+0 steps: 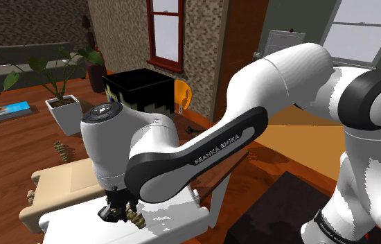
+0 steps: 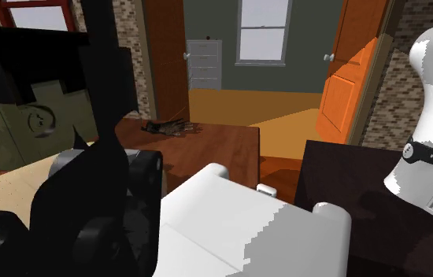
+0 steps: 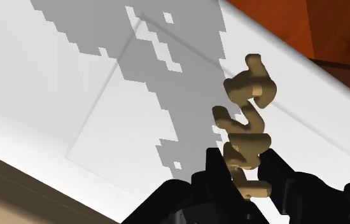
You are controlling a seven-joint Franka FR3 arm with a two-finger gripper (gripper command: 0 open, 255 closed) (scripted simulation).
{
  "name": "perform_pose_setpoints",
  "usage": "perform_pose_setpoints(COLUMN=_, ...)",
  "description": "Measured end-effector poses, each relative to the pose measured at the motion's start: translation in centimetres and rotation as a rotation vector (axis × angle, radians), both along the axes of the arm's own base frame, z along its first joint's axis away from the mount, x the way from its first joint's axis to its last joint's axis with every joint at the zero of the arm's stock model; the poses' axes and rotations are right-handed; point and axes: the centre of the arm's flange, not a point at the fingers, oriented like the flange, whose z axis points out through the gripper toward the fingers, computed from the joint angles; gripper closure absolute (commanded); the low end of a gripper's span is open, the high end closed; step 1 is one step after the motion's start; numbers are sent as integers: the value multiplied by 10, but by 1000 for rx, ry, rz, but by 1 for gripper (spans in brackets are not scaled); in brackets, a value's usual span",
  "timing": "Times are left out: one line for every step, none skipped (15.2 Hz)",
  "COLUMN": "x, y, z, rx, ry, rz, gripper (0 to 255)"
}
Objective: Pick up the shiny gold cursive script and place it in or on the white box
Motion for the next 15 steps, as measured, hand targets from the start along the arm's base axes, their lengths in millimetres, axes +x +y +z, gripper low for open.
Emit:
perform_pose_setpoints(x=0, y=0, z=-4, rx=0, ry=0, rz=0, gripper=255)
perform_pose_setpoints(x=0, y=0, z=-8, rx=1, ry=-1, rz=0, gripper=255)
perform_pose_setpoints(x=1, y=0, z=-10, rx=1, ry=-1, rz=0, gripper=255)
perform_pose_setpoints(x=1, y=0, z=-12, rx=1, ry=-1, rz=0, gripper=255)
perform_pose_setpoints(x=1, y=0, z=-12, rx=1, ry=-1, rz=0, gripper=255)
perform_pose_setpoints(x=1, y=0, z=-12, rx=1, ry=-1, rz=-1, gripper=255)
perform_pose_setpoints(x=0, y=0, z=-12, rx=1, ry=-1, rz=-1, gripper=255)
perform_pose_setpoints(x=0, y=0, z=-13, rx=1, ry=-1, rz=0, gripper=255)
perform_pose_setpoints(x=0, y=0, z=-13, rx=1, ry=-1, rz=0, gripper=0)
perform_pose_setpoints(x=0, y=0, z=-13, rx=1, ry=-1, rz=0, gripper=0)
perform_pose_setpoints(x=0, y=0, z=-13, rx=1, ry=-1, rz=0, gripper=0)
perform_pose_setpoints(x=0, y=0, z=-13, rx=0, ry=0, rz=0, gripper=0)
perform_pose_setpoints(x=0, y=0, z=-13, rx=0, ry=0, rz=0, gripper=0)
perform_pose_setpoints(x=0, y=0, z=-13, rx=0, ry=0, rz=0, gripper=0)
perform_pose_setpoints(x=0, y=0, z=-13, rx=0, ry=0, rz=0, gripper=0)
